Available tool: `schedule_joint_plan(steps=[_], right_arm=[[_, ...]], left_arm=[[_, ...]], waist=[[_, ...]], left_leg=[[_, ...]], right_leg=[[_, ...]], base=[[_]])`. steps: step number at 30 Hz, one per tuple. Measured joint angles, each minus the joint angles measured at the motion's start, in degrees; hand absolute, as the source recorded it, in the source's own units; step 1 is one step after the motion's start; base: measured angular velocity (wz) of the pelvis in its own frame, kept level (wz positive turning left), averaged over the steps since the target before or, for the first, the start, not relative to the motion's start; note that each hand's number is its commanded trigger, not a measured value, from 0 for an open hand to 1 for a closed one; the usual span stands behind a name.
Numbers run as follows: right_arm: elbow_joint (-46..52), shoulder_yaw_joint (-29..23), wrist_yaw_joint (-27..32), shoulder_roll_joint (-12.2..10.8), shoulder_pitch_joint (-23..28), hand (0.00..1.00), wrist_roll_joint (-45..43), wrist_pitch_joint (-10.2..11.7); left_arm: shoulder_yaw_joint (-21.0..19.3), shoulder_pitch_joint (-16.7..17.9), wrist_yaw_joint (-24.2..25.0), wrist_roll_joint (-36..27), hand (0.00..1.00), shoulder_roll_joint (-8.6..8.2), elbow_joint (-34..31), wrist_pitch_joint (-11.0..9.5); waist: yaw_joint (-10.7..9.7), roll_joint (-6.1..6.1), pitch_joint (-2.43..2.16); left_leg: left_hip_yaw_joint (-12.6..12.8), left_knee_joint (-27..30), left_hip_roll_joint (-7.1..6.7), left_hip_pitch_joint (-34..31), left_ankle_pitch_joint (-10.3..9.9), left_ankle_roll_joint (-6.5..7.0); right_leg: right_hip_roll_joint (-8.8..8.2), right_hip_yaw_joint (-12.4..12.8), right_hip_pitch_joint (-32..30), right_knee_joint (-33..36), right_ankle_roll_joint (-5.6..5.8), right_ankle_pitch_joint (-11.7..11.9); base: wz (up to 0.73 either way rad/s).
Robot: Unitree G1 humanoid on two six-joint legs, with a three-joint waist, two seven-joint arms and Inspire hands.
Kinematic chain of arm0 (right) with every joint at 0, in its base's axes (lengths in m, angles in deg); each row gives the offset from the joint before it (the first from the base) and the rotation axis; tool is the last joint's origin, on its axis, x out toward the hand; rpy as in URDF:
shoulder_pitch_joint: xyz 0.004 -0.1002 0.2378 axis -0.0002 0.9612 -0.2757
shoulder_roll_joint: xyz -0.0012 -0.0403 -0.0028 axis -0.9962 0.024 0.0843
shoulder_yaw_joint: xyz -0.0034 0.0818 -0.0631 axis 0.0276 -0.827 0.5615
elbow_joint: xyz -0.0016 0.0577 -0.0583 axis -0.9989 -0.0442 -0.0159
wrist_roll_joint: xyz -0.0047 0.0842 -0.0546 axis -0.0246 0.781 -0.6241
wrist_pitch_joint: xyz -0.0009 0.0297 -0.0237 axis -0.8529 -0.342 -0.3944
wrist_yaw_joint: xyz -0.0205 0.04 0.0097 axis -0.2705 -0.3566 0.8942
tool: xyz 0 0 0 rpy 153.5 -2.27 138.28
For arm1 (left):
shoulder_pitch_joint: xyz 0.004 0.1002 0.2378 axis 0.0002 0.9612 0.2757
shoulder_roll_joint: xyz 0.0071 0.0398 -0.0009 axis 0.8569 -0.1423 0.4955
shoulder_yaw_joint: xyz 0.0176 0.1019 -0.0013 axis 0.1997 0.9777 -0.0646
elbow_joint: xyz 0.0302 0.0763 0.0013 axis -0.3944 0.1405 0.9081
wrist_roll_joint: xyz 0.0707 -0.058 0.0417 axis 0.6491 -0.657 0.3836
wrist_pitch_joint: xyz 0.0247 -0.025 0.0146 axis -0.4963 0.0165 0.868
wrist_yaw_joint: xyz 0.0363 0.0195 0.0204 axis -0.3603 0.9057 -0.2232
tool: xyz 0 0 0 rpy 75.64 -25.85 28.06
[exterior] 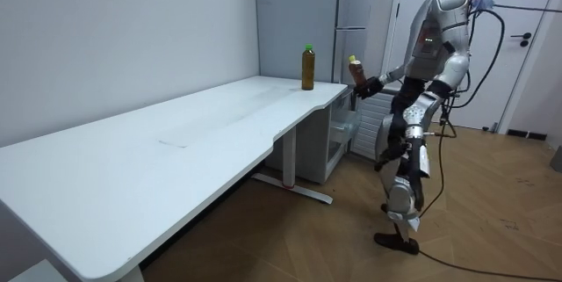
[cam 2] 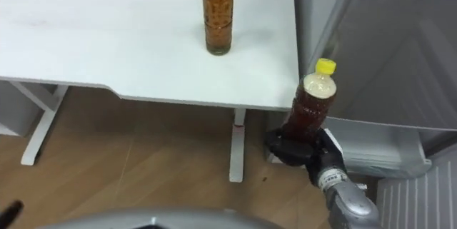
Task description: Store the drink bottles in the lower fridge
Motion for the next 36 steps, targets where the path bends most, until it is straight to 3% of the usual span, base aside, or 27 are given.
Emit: schedule_joint_plan(steps=[1, 5, 8, 13, 18, 20, 28, 36], right_arm=[[0.0, -0.5, 1.3, -0.1, -0.3, 1.0, -1.1, 0.0], [0.0, -3.5, 5.8, -0.6, -1.0, 1.0, -2.8, 0.1], [0.0, -4.3, 10.1, -0.6, -2.4, 1.0, -2.9, 0.3], [0.0, -4.2, 15.5, -0.7, -4.4, 1.0, 1.7, 0.4], [-2.2, -3.4, 21.2, -0.7, -5.8, 1.0, 8.7, 3.3], [-4.4, -3.3, 23.1, -0.7, -6.2, 1.0, 13.4, 3.4], [-7.2, -3.0, 27.9, -0.8, -6.3, 1.0, 23.9, 3.5], [-14.4, -2.8, 30.2, -0.8, -10.0, 1.0, 37.6, 5.0]], left_arm=[[1.7, 0.2, 2.5, 0.2, 0.0, -0.38, 3.4, 0.3], [2.5, -1.0, 11.1, 5.6, 0.0, -1.71, 16.4, 2.8], [5.5, -2.0, 15.3, 10.3, 0.0, -2.11, 20.0, 5.5], [8.3, -4.1, 21.8, 20.1, 0.0, -2.49, 20.0, 8.7], [12.7, -6.6, 26.1, 25.9, 0.0, -2.42, 18.3, 9.8], [14.2, -6.7, 27.6, 27.8, 0.0, -2.44, 16.1, 10.5], [14.3, -6.4, 30.9, 29.8, 0.0, -2.41, 15.4, 11.6], [13.2, -6.4, 33.1, 34.4, 0.0, -2.04, 16.8, 11.9]], waist=[[-0.8, 0.06, 0.06], [-3.2, 0.21, 0.34], [-4.8, 0.24, 0.41], [-5.9, 0.21, 0.39], [-7.1, 0.0, 0.44], [-7.2, -0.19, 0.52], [-7.0, -0.32, 0.62], [-6.4, -0.98, 0.62]], left_leg=[[0.6, -0.2, 0.04, -0.1, 0.0, 0.0], [1.1, -0.3, 0.01, -1.1, 0.0, 0.03], [1.0, 0.3, -0.04, -2.2, -0.1, 0.09], [1.1, 0.8, -0.01, -3.0, -0.1, 0.08], [0.9, 1.0, -0.02, -2.9, -0.1, 0.09], [1.0, 1.0, -0.01, -2.9, -0.1, 0.09], [1.1, 0.9, -0.01, -2.9, -0.1, 0.08], [0.9, 1.8, -0.06, -4.3, -0.1, 0.09]], right_leg=[[0.09, 1.2, -0.4, 0.0, 0.03, 0.0], [0.05, 1.4, -1.5, 0.6, 0.21, -0.1], [-0.07, 1.6, -2.4, 1.1, 0.25, -0.2], [-0.1, 1.1, -3.1, 1.3, 0.42, -0.3], [-0.12, 1.2, -3.1, 1.8, 0.53, -0.3], [-0.14, 1.2, -3.2, 2.0, 0.57, -0.4], [-0.09, 1.6, -3.4, 2.0, 0.66, -0.5], [-0.35, 1.0, -5.0, 3.4, 0.52, -1.0]], base=[[-0.15], [-0.08], [0.01], [0.0], [0.0], [0.0], [0.0], [0.0]])
